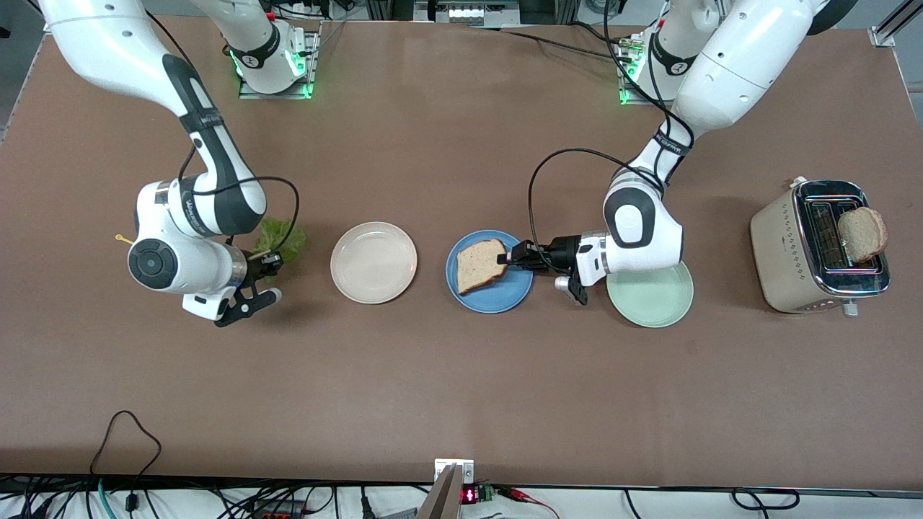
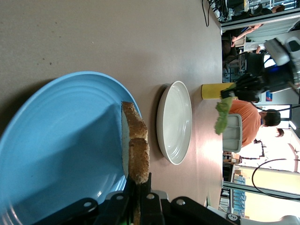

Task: Make sandwich in blue plate with both arms
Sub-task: 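Lower the toast onto the blue plate while the right gripper carries lettuce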

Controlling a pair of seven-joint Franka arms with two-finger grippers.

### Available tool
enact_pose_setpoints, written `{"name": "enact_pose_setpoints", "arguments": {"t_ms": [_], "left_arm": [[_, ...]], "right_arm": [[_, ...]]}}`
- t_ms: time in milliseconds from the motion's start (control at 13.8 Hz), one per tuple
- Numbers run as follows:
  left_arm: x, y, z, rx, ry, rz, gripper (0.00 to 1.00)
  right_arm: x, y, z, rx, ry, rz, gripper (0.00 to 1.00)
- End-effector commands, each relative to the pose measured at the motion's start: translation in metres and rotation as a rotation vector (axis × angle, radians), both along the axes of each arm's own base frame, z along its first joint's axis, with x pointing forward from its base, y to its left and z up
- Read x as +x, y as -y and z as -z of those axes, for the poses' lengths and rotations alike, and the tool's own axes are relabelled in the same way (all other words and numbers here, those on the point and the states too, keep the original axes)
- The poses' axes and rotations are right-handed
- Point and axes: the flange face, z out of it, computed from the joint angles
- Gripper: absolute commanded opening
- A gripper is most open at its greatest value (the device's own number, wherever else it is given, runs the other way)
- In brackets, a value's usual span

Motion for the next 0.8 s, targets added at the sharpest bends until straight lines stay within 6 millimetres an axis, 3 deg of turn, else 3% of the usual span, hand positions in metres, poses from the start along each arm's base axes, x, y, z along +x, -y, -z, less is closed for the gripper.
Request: {"name": "enact_pose_setpoints", "arguments": {"t_ms": [0, 72, 145, 362, 724], "left_arm": [[0.001, 0.000, -0.001, -0.008, 0.012, -0.018, 0.40], [0.003, -0.005, -0.001, -0.002, 0.025, -0.015, 0.85], [0.005, -0.009, -0.005, -0.001, 0.031, -0.017, 1.00], [0.011, -0.022, -0.027, 0.031, 0.081, 0.013, 1.00], [0.028, -0.082, -0.072, 0.166, 0.133, 0.242, 1.00]], "right_arm": [[-0.003, -0.047, -0.043, 0.036, 0.038, -0.155, 0.00], [-0.003, -0.066, -0.056, 0.048, 0.054, -0.195, 0.00], [-0.004, -0.078, -0.064, 0.053, 0.058, -0.221, 0.00], [-0.005, -0.120, -0.089, 0.102, 0.113, -0.363, 0.00], [-0.005, -0.176, -0.109, 0.207, 0.186, -0.549, 0.00]]}}
